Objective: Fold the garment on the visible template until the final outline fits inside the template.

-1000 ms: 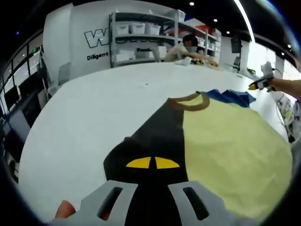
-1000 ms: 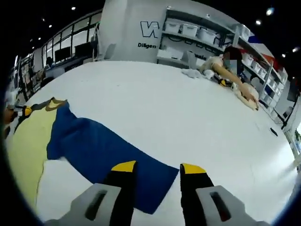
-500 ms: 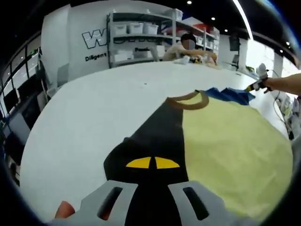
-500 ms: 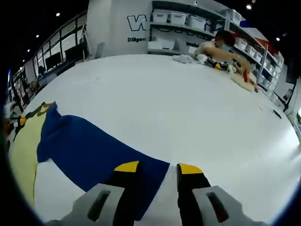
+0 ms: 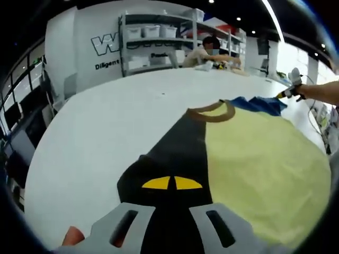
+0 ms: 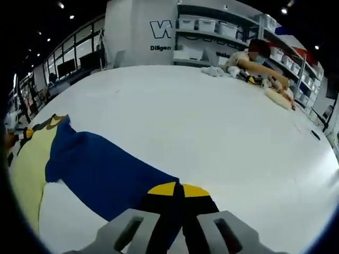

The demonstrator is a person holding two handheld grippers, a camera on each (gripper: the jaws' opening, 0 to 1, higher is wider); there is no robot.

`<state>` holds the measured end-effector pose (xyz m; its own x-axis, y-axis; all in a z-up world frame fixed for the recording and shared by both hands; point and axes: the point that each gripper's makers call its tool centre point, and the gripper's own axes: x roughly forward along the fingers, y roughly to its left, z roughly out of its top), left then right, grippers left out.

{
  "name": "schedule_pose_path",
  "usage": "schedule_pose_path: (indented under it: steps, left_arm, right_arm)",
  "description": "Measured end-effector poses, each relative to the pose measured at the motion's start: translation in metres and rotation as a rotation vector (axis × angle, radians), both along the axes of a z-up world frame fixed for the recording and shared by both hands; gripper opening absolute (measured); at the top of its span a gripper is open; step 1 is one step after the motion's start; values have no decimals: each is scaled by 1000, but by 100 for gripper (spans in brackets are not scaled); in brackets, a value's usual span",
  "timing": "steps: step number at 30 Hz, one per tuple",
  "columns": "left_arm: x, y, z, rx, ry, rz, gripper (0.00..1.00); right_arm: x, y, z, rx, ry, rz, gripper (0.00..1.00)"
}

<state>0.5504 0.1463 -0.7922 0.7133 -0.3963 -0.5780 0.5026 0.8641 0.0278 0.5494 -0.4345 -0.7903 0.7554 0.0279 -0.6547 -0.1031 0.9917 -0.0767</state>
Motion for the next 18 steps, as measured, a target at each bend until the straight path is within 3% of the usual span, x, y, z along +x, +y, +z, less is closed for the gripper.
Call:
schedule_pose_path:
  steps: [10, 18]
  left_arm:
    - [-1, 0, 0, 5, -5, -1, 0]
    - [-1, 0, 0, 7, -8, -4, 0]
  right_arm:
    - [-14, -34, 11, -81, -20, -68, 0]
    - [-24, -52, 5, -114, 21, -88, 0]
